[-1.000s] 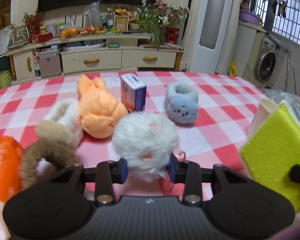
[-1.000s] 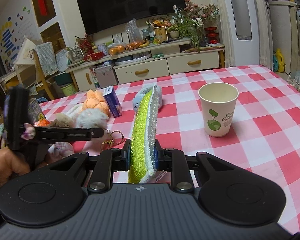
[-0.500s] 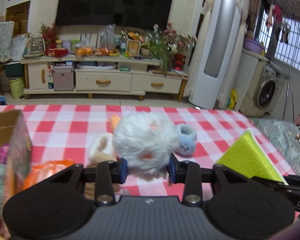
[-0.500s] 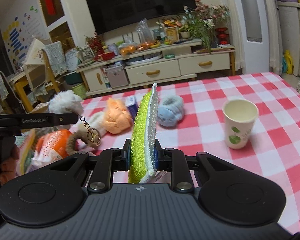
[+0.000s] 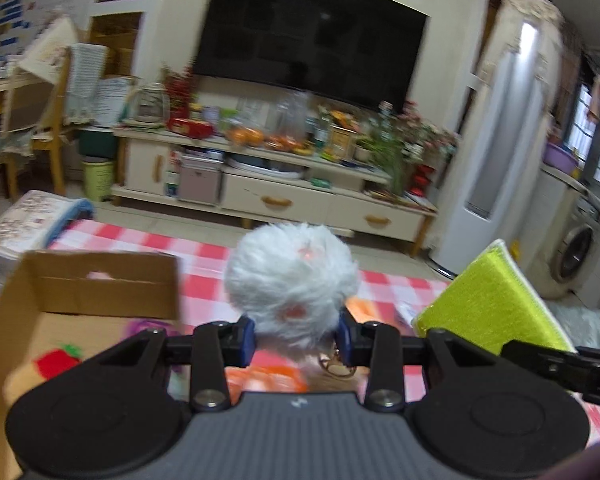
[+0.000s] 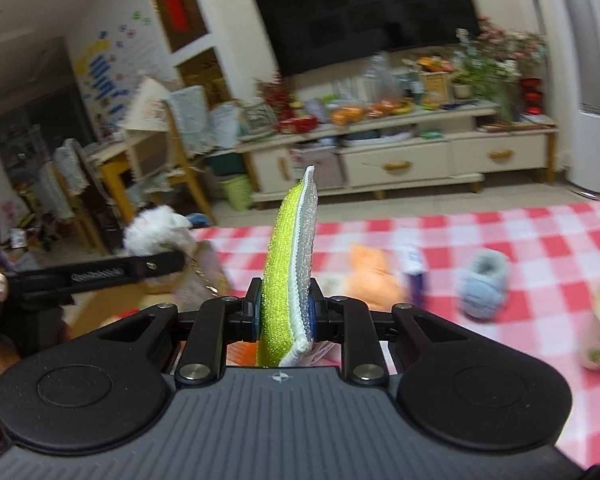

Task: Organize soft objects
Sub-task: 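Carry the pompom and sponge to the cardboard box and open both grippers, then move both tools back over the remaining soft items on the table, then grasp the floral cloth bundle with the left gripper while the right grasps the light blue slipper, then lift both held items and carry them toward the cardboard box, then lower the bundle and slipper into the box and open both grippers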

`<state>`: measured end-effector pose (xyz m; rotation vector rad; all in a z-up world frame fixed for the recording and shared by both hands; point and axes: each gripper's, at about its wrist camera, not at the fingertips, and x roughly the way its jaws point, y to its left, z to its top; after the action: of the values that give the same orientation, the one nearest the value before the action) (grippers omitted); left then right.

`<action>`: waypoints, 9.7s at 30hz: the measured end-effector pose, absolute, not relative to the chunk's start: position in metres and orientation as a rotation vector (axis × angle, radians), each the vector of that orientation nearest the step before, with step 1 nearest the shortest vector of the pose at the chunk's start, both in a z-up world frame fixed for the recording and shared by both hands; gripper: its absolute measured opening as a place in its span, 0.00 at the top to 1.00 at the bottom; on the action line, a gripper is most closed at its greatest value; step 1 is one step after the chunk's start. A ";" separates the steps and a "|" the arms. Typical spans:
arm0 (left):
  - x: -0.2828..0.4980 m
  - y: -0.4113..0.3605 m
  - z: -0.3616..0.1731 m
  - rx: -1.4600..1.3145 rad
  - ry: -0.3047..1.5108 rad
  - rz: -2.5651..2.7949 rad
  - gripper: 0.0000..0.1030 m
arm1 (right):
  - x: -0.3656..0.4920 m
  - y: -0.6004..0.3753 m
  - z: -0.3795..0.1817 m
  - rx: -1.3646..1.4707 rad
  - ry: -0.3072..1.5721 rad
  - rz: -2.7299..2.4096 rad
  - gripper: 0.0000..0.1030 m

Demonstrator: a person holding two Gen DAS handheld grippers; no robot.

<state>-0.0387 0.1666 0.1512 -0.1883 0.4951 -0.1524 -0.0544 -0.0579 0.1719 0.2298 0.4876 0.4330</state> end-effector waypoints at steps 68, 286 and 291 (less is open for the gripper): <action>-0.027 0.243 0.131 -0.219 0.418 0.172 0.14 | -0.090 0.002 0.131 0.161 0.500 0.492 0.00; -0.012 0.196 0.130 -0.066 0.513 0.210 0.38 | -0.047 0.000 0.135 0.007 0.466 0.396 0.38; -0.001 0.219 0.130 -0.058 0.515 0.263 0.38 | -0.042 0.032 0.147 -0.009 0.442 0.464 0.38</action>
<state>-0.0012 0.2191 0.1304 -0.0583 0.5146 0.2632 -0.0415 0.0319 0.1469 -0.0090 0.4423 0.4643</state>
